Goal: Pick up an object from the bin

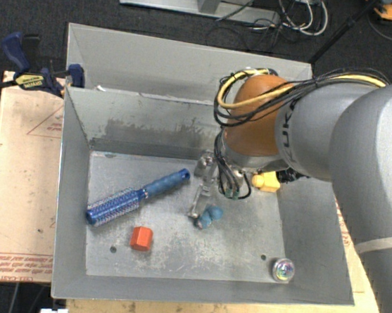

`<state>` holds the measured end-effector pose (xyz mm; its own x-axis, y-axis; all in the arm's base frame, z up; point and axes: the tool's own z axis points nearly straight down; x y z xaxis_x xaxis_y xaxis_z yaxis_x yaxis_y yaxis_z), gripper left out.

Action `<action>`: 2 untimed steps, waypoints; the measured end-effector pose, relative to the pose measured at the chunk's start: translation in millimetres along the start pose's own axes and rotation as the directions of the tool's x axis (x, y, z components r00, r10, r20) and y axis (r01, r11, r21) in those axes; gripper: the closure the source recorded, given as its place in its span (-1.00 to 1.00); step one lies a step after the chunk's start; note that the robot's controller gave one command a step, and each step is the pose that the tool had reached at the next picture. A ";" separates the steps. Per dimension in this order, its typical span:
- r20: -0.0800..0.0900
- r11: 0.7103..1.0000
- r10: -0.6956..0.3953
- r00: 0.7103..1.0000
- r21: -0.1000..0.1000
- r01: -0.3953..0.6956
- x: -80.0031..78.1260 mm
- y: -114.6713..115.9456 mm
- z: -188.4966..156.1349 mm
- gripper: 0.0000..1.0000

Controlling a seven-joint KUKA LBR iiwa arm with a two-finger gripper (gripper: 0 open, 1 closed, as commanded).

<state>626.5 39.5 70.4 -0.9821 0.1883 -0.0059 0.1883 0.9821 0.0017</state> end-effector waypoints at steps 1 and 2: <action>-0.009 0.984 -0.179 0.984 0.002 0.179 47.9 -66.7 -1.1 -1.00; -0.006 0.879 -0.477 0.879 -0.003 0.477 83.4 -54.7 0.3 -1.00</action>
Offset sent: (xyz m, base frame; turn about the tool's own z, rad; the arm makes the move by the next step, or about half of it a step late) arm -0.0586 -0.0537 0.0014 -0.1853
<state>534.3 1.4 69.5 -0.9531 -0.3028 0.0000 -0.3028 0.9531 0.0018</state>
